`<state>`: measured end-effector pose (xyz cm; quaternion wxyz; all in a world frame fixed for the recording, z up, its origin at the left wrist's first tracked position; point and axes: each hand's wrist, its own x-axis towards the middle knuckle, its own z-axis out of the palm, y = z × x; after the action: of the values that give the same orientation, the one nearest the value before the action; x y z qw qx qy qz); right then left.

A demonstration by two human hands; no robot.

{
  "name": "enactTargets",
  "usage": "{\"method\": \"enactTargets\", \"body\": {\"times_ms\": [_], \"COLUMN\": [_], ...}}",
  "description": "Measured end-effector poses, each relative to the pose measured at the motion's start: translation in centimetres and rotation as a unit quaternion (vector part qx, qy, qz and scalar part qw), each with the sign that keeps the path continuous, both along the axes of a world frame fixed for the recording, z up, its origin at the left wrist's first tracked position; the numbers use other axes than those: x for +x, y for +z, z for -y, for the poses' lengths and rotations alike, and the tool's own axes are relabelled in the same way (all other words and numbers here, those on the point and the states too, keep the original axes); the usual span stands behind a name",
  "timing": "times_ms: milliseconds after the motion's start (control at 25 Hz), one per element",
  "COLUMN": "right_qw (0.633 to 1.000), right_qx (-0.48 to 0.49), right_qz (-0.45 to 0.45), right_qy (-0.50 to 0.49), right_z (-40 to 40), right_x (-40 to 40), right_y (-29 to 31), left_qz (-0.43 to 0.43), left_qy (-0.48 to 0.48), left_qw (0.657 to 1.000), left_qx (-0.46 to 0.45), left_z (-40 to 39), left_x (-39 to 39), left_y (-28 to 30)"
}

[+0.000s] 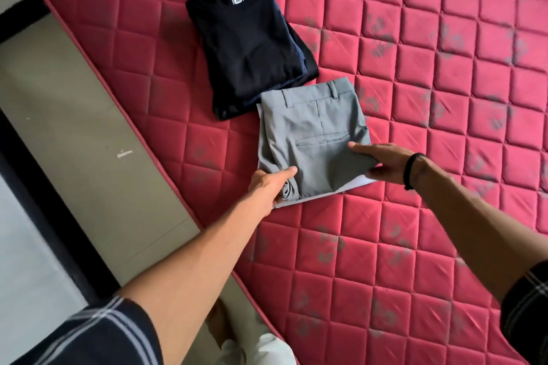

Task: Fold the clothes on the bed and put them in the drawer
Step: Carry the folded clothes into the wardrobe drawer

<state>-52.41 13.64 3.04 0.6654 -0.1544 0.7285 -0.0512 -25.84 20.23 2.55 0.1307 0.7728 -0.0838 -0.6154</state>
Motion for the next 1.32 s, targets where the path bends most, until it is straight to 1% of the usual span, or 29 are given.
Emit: {"method": "enactTargets", "body": {"times_ms": [80,160,280,360,440,520,600,760,880,1000,1080,1160,1240,1280,1320], "right_qw": [0.999,0.996,0.988,0.979,0.971,0.963,0.954,0.922,0.891,0.852,0.828,0.8,0.755,0.739,0.717], "right_qx": [-0.01,-0.063,-0.132,-0.161,-0.178,-0.189,-0.194,-0.205,-0.205,-0.183,-0.154,-0.117,-0.08,-0.072,-0.055], "right_qz": [0.017,0.028,0.063,0.106,0.147,0.167,0.187,0.23,0.26,0.298,0.315,0.328,0.327,0.317,0.318], "right_qy": [0.025,0.048,0.057,0.064,0.068,0.092,0.13,0.233,0.31,0.39,0.437,0.488,0.562,0.59,0.618], "right_z": [0.1,-0.3,-2.3,-4.1,-6.4,-8.8,-11.0,-16.4,-22.7,-30.0,-35.5,-40.7,-46.4,-48.4,-50.9], "right_x": [0.7,1.1,1.2,1.7,3.0,5.0,7.3,12.8,17.4,22.3,25.6,28.6,31.6,32.8,34.4], "right_y": [0.6,1.6,3.9,5.6,7.3,8.9,9.8,12.0,14.0,16.4,17.4,18.5,18.9,19.0,19.5], "left_qz": [0.014,0.022,0.028,0.035,0.021,-0.012,-0.051,-0.094,-0.105,-0.084,-0.058,-0.042,-0.026,-0.02,-0.012], "left_qy": [-0.052,-0.074,-0.075,-0.061,-0.016,0.056,0.144,0.279,0.357,0.44,0.501,0.564,0.618,0.638,0.667], "left_qw": [0.999,0.997,0.995,0.994,0.996,0.995,0.984,0.943,0.909,0.87,0.838,0.796,0.752,0.735,0.712], "left_qx": [0.0,-0.019,-0.06,-0.081,-0.087,-0.087,-0.096,-0.155,-0.189,-0.205,-0.209,-0.213,-0.228,-0.227,-0.22], "left_z": [0.4,0.5,-0.9,-2.8,-5.9,-9.7,-14.0,-24.5,-34.8,-46.3,-54.7,-62.3,-69.9,-72.6,-75.5], "left_x": [0.1,0.8,2.5,4.0,5.9,7.6,9.4,12.4,15.2,16.4,16.3,15.3,13.6,12.8,11.9], "left_y": [0.2,0.8,2.8,3.9,4.7,5.4,6.1,9.7,12.7,15.6,17.4,19.0,20.2,20.7,21.2]}}
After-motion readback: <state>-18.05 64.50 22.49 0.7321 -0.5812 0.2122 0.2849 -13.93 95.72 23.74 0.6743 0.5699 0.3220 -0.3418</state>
